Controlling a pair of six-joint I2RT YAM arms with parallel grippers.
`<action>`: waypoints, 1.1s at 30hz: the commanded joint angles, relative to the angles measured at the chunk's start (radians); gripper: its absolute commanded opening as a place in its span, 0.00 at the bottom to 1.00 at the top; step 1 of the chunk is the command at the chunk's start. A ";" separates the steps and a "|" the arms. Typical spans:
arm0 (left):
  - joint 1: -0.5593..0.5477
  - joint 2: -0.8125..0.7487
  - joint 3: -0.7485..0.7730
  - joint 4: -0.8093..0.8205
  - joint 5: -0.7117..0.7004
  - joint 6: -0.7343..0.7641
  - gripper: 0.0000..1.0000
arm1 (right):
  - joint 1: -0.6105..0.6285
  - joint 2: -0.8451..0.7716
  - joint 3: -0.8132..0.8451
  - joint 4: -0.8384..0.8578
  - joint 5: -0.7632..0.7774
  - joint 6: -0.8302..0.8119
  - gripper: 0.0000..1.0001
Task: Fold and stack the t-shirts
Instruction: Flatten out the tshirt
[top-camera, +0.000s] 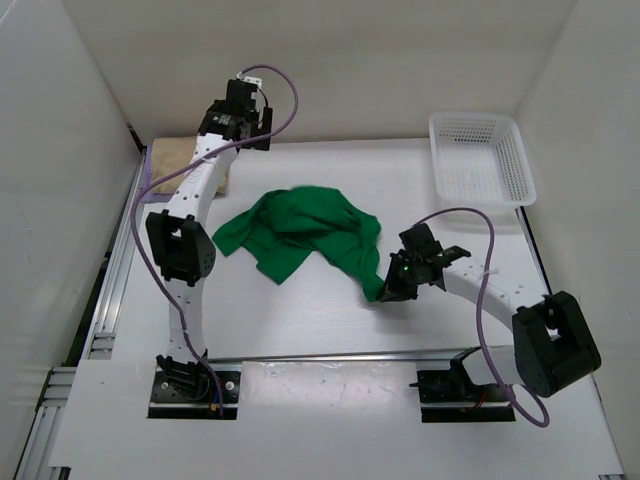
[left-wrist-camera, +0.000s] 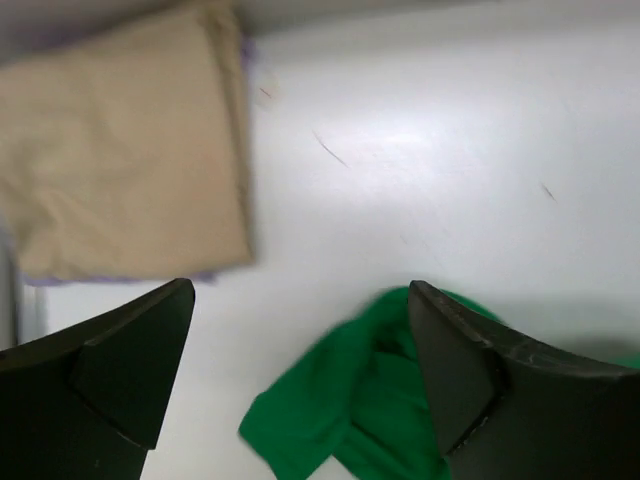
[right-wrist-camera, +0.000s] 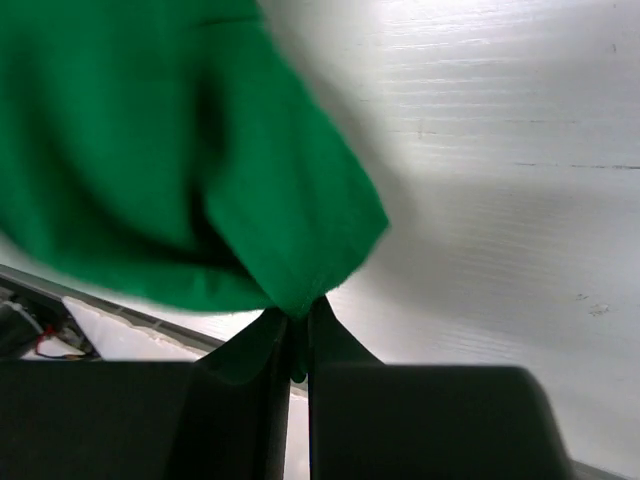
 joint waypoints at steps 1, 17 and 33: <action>-0.029 0.066 0.044 0.098 -0.342 0.004 1.00 | -0.030 0.038 0.040 -0.001 -0.068 0.035 0.00; -0.125 -0.298 -0.826 0.012 0.194 0.004 0.64 | -0.214 -0.004 0.086 -0.182 0.051 0.017 0.47; -0.096 -0.191 -0.886 0.049 0.443 0.004 0.43 | -0.038 0.092 0.204 -0.179 0.028 -0.023 0.63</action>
